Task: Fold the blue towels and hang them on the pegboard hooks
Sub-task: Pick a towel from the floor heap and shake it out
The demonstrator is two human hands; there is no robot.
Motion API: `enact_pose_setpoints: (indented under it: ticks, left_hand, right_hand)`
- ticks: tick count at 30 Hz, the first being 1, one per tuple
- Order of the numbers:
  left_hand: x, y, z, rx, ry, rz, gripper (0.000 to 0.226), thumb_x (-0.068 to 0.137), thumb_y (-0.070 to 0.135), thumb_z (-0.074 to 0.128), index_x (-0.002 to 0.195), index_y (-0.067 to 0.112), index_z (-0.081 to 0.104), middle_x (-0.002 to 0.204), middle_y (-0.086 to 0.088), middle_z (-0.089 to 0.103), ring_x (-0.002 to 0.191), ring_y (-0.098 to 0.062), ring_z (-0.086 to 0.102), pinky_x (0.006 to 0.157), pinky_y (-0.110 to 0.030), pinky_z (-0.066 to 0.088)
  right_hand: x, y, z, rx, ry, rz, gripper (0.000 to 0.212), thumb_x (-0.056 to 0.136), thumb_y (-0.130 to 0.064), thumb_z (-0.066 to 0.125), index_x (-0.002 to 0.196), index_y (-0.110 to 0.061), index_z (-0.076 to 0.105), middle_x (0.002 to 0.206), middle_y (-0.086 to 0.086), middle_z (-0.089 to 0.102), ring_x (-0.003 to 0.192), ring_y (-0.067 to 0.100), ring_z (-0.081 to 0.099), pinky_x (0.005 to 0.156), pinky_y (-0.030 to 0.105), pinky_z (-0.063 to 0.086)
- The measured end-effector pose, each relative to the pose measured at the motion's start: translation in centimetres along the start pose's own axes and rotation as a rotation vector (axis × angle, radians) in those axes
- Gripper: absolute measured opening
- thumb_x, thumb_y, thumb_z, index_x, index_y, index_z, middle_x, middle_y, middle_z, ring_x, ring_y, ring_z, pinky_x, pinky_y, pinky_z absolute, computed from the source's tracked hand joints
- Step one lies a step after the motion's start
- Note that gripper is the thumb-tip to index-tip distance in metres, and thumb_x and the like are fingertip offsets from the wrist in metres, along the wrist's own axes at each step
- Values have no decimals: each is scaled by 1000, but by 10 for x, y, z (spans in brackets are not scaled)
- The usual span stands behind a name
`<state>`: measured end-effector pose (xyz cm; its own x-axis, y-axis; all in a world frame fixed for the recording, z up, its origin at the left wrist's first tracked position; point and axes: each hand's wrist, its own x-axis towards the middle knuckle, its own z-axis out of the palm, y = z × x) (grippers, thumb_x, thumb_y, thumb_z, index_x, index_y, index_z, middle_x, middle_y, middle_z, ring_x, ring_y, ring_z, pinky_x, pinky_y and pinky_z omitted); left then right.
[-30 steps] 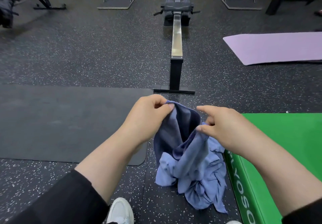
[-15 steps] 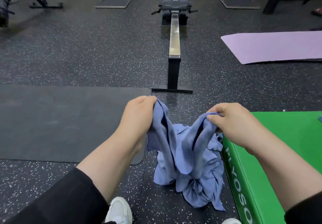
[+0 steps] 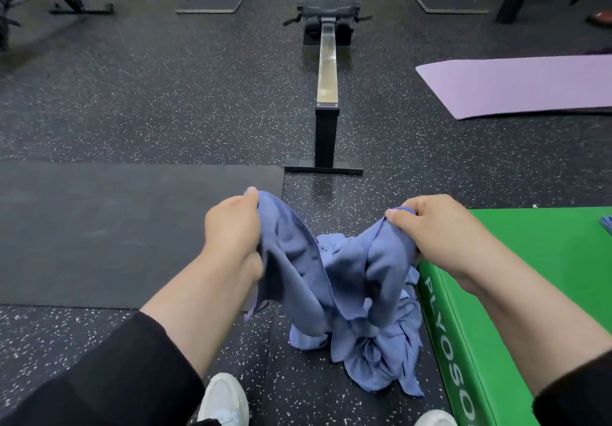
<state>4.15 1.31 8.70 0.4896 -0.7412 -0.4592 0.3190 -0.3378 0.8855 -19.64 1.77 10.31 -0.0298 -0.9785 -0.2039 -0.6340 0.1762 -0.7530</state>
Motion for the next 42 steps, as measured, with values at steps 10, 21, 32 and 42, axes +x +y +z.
enact_pose_setpoints:
  ticks: [10, 21, 32, 42]
  left_hand:
    - [-39, -8, 16, 509, -349, 420, 49, 98, 35, 60, 71, -2, 43, 68, -7, 32, 64, -17, 27, 61, -32, 22]
    - [-65, -27, 25, 649, -335, 690, 18, 90, 33, 73, 76, 23, 77, 72, 2, 65, 74, -13, 61, 71, -36, 48]
    - [-67, -31, 24, 923, -553, 883, 25, 97, 29, 53, 86, 14, 69, 82, 4, 57, 81, -14, 54, 78, -38, 46]
    - [-40, -2, 15, 695, -546, 603, 14, 98, 20, 60, 103, 30, 68, 92, 15, 67, 76, 4, 56, 70, -8, 42]
  right_hand:
    - [-10, -10, 6, 326, -165, 90, 38, 97, -30, 61, 67, -7, 58, 65, 16, 52, 62, 25, 49, 65, 49, 51]
    - [-18, -23, 23, 629, -307, 149, 34, 103, -13, 49, 109, 17, 62, 87, 25, 69, 79, 29, 64, 93, 48, 56]
    - [-17, -16, 21, 624, -303, 67, 32, 102, -24, 56, 93, 2, 72, 79, 11, 65, 73, 18, 59, 72, 29, 56]
    - [-16, -17, -4, -198, -169, -358, 24, 94, -7, 53, 82, -22, 68, 54, -9, 43, 50, 6, 34, 50, 21, 31]
